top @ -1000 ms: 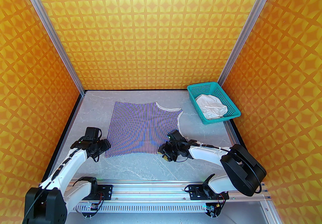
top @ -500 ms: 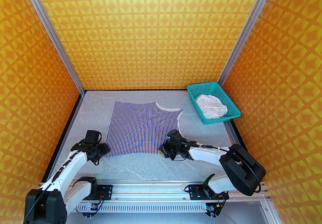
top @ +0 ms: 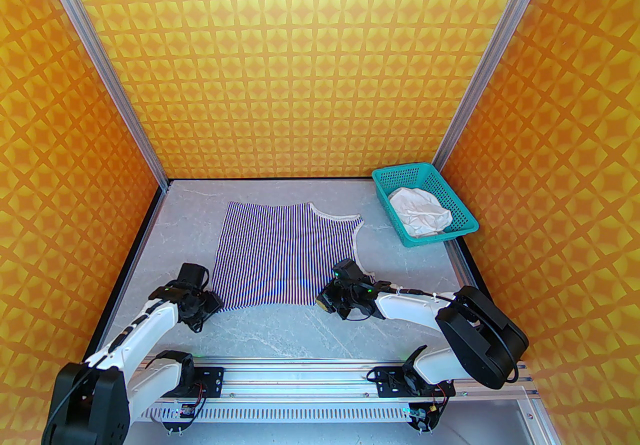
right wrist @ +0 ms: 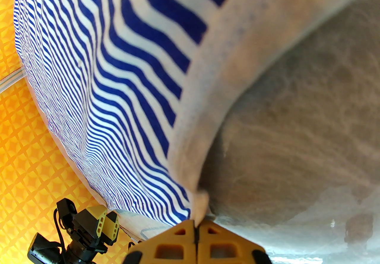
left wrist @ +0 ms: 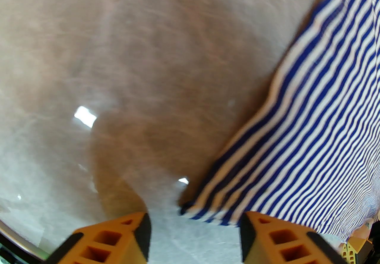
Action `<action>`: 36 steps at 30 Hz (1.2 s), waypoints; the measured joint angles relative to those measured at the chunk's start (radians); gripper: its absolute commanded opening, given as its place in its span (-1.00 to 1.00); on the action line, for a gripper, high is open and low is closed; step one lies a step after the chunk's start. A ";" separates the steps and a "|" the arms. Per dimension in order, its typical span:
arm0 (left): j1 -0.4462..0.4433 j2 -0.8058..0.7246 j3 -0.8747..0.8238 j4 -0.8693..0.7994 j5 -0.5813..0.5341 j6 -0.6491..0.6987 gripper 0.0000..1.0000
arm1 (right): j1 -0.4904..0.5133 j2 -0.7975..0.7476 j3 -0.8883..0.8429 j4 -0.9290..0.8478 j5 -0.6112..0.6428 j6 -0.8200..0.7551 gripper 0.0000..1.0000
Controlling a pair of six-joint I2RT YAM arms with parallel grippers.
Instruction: Fold and stack the mixed laundry pile
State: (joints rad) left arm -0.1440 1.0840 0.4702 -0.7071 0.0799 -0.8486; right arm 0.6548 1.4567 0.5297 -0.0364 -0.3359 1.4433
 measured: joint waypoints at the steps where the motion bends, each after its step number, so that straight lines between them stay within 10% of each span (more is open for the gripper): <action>1: 0.000 0.002 0.000 -0.001 -0.003 -0.005 -0.18 | 0.000 0.003 0.000 0.000 0.000 0.000 -1.00; 9: -0.006 0.029 -0.002 0.030 -0.005 -0.014 -1.00 | 0.000 0.006 0.000 0.001 0.000 -0.005 -1.00; 36: -0.006 0.085 0.270 0.076 -0.007 0.121 -1.00 | -0.016 -0.042 0.273 -0.331 0.129 -0.211 -1.00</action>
State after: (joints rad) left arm -0.1497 1.1687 0.7403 -0.6308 0.0727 -0.7277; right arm 0.6392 1.4147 0.8028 -0.3676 -0.2073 1.2327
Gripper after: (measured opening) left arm 0.023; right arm 0.028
